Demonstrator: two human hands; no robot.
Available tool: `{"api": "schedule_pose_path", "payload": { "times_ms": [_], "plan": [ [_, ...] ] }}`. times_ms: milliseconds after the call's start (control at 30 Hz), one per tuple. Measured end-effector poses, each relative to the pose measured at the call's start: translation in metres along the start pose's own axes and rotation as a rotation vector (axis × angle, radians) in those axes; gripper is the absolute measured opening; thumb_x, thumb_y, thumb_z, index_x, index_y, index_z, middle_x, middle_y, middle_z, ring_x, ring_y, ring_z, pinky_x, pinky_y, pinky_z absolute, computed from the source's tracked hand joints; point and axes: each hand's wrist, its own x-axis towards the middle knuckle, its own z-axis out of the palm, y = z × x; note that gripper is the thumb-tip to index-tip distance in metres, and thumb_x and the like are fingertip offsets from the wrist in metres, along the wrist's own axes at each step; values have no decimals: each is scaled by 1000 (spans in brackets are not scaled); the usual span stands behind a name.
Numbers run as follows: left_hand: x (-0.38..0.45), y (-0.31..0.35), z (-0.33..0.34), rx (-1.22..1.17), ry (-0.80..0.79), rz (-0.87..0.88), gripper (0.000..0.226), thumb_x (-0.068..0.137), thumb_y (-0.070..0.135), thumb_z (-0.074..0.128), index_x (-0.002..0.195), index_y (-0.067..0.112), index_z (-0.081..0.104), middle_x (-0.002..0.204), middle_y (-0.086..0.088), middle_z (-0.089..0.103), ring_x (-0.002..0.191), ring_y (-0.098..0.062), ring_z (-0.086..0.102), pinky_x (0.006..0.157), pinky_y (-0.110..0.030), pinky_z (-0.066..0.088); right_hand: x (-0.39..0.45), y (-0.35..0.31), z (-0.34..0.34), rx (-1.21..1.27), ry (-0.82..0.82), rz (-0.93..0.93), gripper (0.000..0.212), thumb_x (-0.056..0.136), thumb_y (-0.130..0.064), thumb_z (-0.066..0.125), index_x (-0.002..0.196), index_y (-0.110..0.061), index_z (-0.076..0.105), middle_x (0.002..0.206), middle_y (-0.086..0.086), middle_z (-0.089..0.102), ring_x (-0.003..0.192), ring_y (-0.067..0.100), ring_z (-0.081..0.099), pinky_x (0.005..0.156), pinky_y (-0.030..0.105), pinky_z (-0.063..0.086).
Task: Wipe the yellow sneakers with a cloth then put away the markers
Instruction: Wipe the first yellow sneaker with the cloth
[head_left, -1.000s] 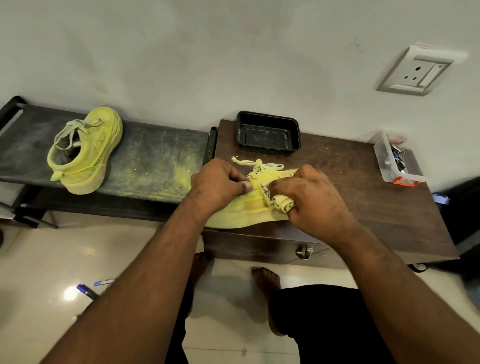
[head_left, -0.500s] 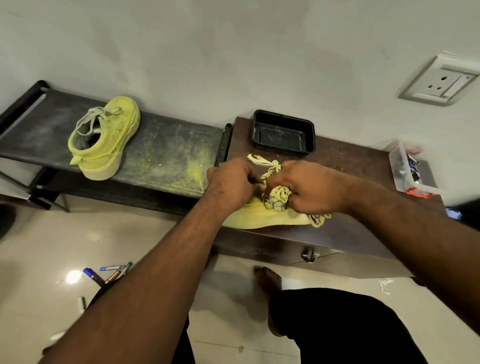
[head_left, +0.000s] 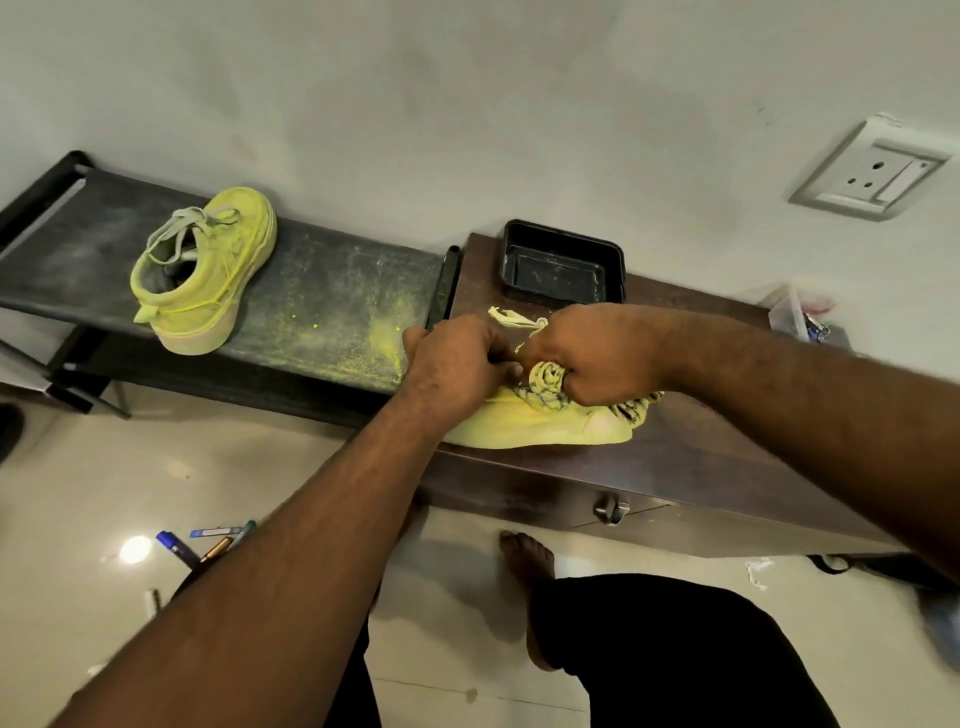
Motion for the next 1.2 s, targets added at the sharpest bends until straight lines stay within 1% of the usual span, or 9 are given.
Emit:
{"api": "schedule_pose_path", "payload": {
  "times_ms": [167, 333, 467, 633, 767, 867, 1067, 1133, 1200],
  "plan": [
    [-5, -2, 2, 33, 20, 5, 19, 80, 50, 68, 89, 35, 74, 85, 14, 68, 94, -8, 50, 83, -34, 19, -8, 0, -4, -77, -51, 5, 37, 79, -8, 47, 112, -21, 56, 80, -8, 48, 85, 19, 56, 77, 38, 52],
    [-6, -3, 2, 3, 33, 14, 18, 78, 51, 69, 87, 36, 74, 84, 16, 68, 99, -8, 51, 82, -34, 17, -11, -1, -3, -180, -75, 54, 33, 81, -13, 48, 113, -22, 55, 86, -2, 54, 91, 21, 58, 70, 34, 51],
    [-5, -5, 1, -107, 36, 2, 14, 79, 45, 71, 81, 31, 75, 82, 21, 66, 90, -2, 51, 86, -35, 21, -17, 12, -5, -208, -6, 148, 24, 79, -14, 51, 101, -20, 57, 81, -1, 54, 90, 23, 58, 69, 35, 51],
    [-1, -6, 1, -140, 21, -26, 12, 78, 44, 73, 80, 32, 75, 86, 16, 70, 89, -4, 51, 88, -36, 21, -31, 8, 11, 40, 173, 176, 44, 78, -10, 54, 121, -19, 58, 97, 3, 60, 101, 17, 52, 81, 31, 45],
    [0, -2, 2, -119, 27, -40, 12, 78, 44, 73, 72, 33, 73, 74, 21, 65, 83, -1, 47, 84, -34, 19, -28, -11, 25, 209, 267, 197, 21, 79, -7, 54, 97, -19, 56, 75, -10, 49, 78, 11, 50, 63, 24, 39],
    [1, -2, 2, -134, 29, -50, 14, 77, 42, 74, 69, 32, 72, 65, 22, 59, 80, 0, 46, 82, -34, 19, -23, -24, 33, 399, 360, 241, 24, 79, -5, 53, 81, -29, 50, 74, -4, 58, 69, 10, 56, 59, 29, 48],
    [-2, 1, 1, -129, 8, -77, 12, 77, 38, 75, 71, 27, 73, 80, 14, 70, 84, -6, 56, 86, -36, 23, -11, -42, 40, 593, 439, 372, 17, 85, -8, 53, 79, -24, 54, 74, -6, 59, 68, 9, 58, 54, 23, 42],
    [-2, 1, 1, -146, -3, -90, 11, 76, 37, 76, 70, 28, 72, 78, 17, 69, 86, -4, 56, 86, -36, 23, -11, -39, 39, 808, 457, 443, 15, 81, 0, 54, 82, -13, 62, 81, 6, 65, 75, 22, 64, 60, 35, 52],
    [-2, 1, -1, -165, -13, -104, 14, 77, 37, 75, 66, 30, 70, 73, 21, 65, 86, -2, 53, 84, -36, 23, -17, -35, 40, 1280, 460, 472, 26, 75, 12, 51, 94, 1, 66, 94, 21, 69, 89, 36, 67, 77, 45, 55]
  ]
}}
